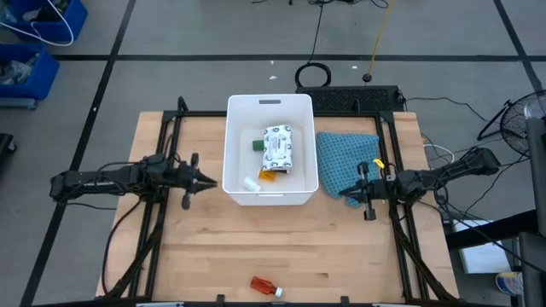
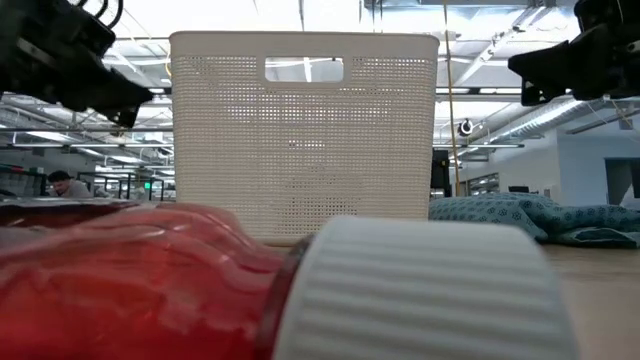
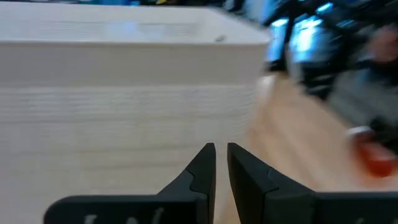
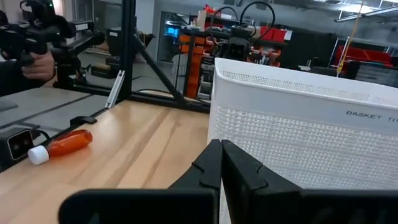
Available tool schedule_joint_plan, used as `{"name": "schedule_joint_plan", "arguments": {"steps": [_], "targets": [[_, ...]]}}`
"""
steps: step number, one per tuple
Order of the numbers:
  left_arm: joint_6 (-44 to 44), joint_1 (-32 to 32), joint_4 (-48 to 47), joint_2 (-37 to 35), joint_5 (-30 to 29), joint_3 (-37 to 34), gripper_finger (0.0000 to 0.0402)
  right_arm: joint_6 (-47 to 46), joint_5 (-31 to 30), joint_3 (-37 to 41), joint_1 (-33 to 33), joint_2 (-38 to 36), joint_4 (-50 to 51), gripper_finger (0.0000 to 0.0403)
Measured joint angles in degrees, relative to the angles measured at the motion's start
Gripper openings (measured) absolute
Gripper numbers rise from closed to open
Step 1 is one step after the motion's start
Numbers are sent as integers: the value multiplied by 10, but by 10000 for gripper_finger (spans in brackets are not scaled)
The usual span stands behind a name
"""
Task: Pick & place medical supplies in basket/bin
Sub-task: Put the red pill bottle into the white bin
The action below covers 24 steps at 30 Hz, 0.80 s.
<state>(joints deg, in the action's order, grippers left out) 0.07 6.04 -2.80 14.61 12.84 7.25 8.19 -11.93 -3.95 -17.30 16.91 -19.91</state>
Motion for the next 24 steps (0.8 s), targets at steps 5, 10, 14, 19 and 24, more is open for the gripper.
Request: {"name": "schedule_joint_plan", "arguments": {"steps": [5, 10, 14, 19, 24], "targets": [[-59, -85, 53, 15, -20, 0, 44, 0, 0, 0, 0, 0, -12, 0], [-91, -218, 130, 85, -129, 0, 10, 0, 0, 0, 0, 0, -17, 0], [-114, -329, 207, 178, -238, 0, 5, 0, 0, 0, 0, 0, -17, 0], [-132, -438, 273, 306, -355, 38, 4, 8, 0, 1, 0, 0, -19, 0], [-128, -499, 248, 438, -399, 135, 3, 17, -1, 1, 0, 0, -22, 0]]}}
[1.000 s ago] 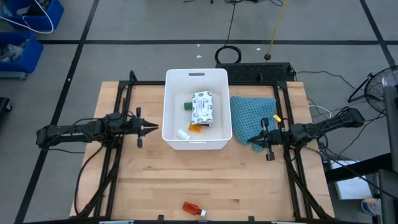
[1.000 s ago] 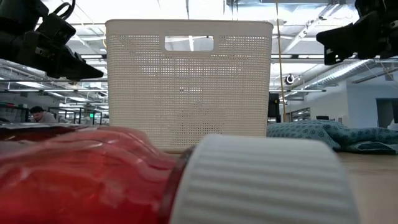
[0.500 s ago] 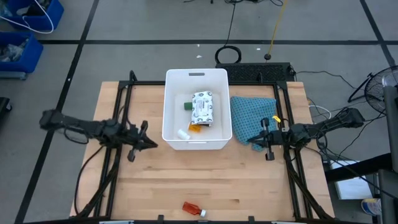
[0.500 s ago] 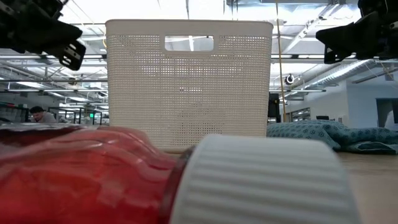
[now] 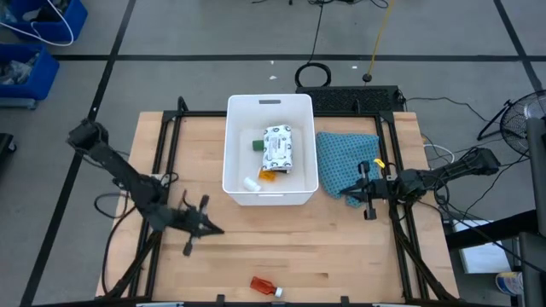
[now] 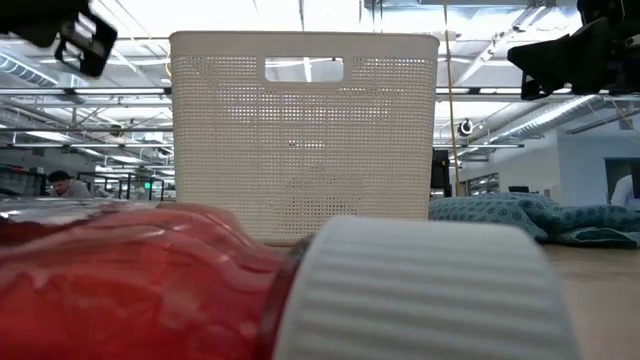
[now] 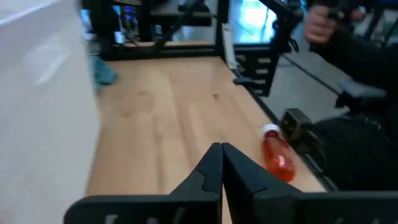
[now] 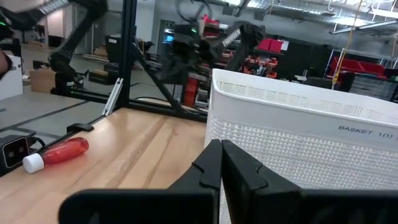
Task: Pick & place medical supplies in basket/bin
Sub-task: Put the red pill bottle into the white bin
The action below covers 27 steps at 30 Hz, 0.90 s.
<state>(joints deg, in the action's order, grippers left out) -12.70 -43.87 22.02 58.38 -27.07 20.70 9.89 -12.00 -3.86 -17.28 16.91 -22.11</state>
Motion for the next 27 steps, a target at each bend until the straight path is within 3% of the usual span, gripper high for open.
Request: {"name": "schedule_joint_plan", "arguments": {"steps": [5, 10, 15, 22, 27], "targets": [[-15, -23, -69, 122, 0, 126, 18, -1, 0, 0, 1, 0, -3, 0], [-57, -23, -224, 233, 0, 261, 65, -16, -1, 0, 1, 0, -4, 0], [-69, -23, -316, 332, 17, 356, 156, -32, -1, 0, 1, 0, -4, 0], [-68, -9, -313, 410, 109, 427, 313, -32, -1, 0, 1, 0, -3, 0], [-65, 6, -309, 466, 144, 467, 390, -32, -1, 0, 1, 0, -3, 0]]}}
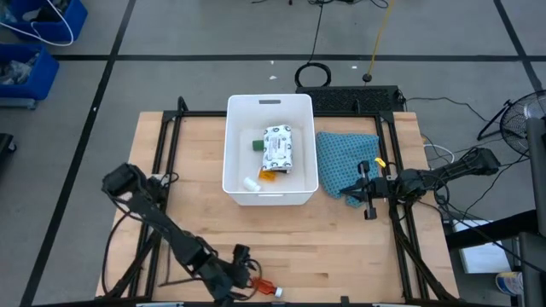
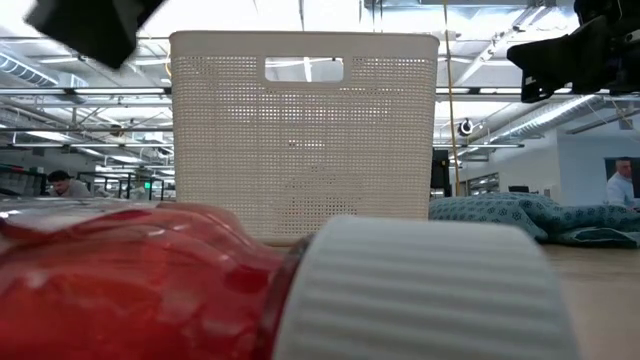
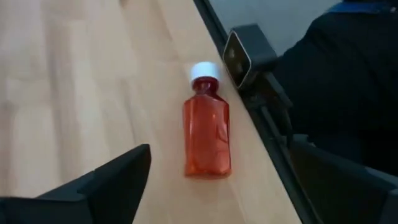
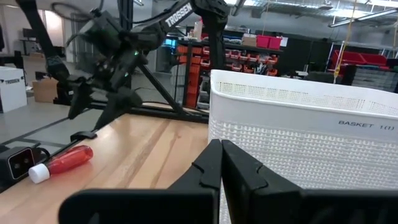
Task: Pick & place medical supplies in basket/bin
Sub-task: Put the red pill bottle into the white bin
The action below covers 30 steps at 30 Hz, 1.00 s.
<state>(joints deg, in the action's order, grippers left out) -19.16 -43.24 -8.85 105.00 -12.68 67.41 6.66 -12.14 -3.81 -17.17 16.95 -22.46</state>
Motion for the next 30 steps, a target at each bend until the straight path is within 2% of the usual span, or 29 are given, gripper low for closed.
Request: {"name": "schedule_joint_plan", "arguments": {"steps": [2, 7, 12, 22, 26, 30], "targets": [[6, 7, 0, 21, 13, 13, 395, -3, 0, 0, 0, 0, 0, 0], [18, 20, 11, 62, 33, 41, 375, -13, 0, 0, 0, 0, 0, 0], [21, 34, 37, 92, 94, 42, 363, -13, 0, 0, 0, 3, 1, 0], [31, 59, 46, 131, 106, 42, 367, -12, -2, 0, 0, 5, 2, 0], [36, 70, 45, 130, 126, 42, 345, -13, -2, 0, 0, 5, 5, 0], [46, 71, 44, 130, 145, 42, 296, -14, -2, 0, 0, 5, 6, 0]]}}
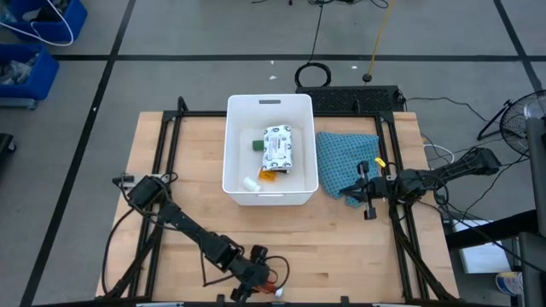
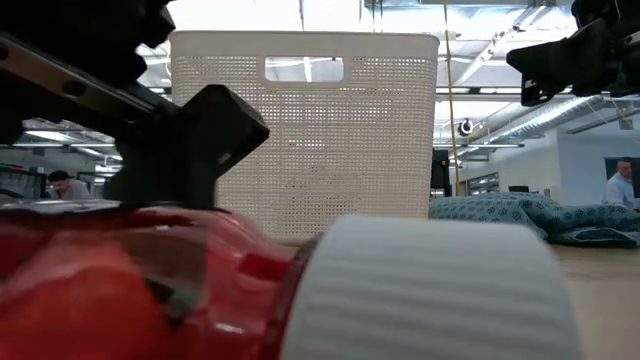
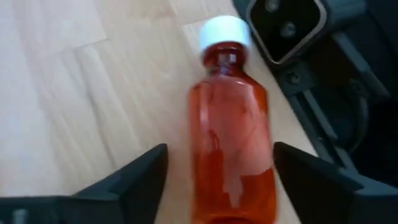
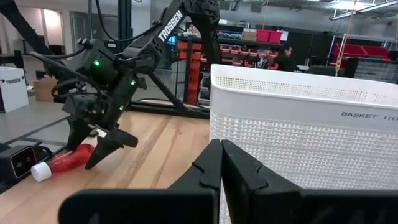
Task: Pick & place medical supplies in basket/bin
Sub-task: Put the red pill bottle into the white bin
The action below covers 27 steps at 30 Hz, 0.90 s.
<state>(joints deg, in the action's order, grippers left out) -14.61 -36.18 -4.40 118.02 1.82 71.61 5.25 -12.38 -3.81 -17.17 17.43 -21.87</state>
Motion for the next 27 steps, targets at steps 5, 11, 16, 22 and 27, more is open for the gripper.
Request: {"name": "schedule_joint_plan", "arguments": {"steps": [5, 11, 16, 22, 27], "targets": [[4, -1, -3, -4, 12, 0, 201, -4, 0, 0, 0, 0, 4, 0], [36, -3, -14, -49, 5, -1, 149, -5, 0, 0, 0, 0, 4, 0], [69, -14, -96, -123, -67, -1, 149, -5, 1, 0, 0, 0, 4, 0], [104, -48, -214, -250, -208, -1, 177, -7, 1, 0, 0, 0, 7, 0], [110, -56, -288, -362, -288, -4, 148, -17, 2, 0, 0, 0, 12, 0]]}}
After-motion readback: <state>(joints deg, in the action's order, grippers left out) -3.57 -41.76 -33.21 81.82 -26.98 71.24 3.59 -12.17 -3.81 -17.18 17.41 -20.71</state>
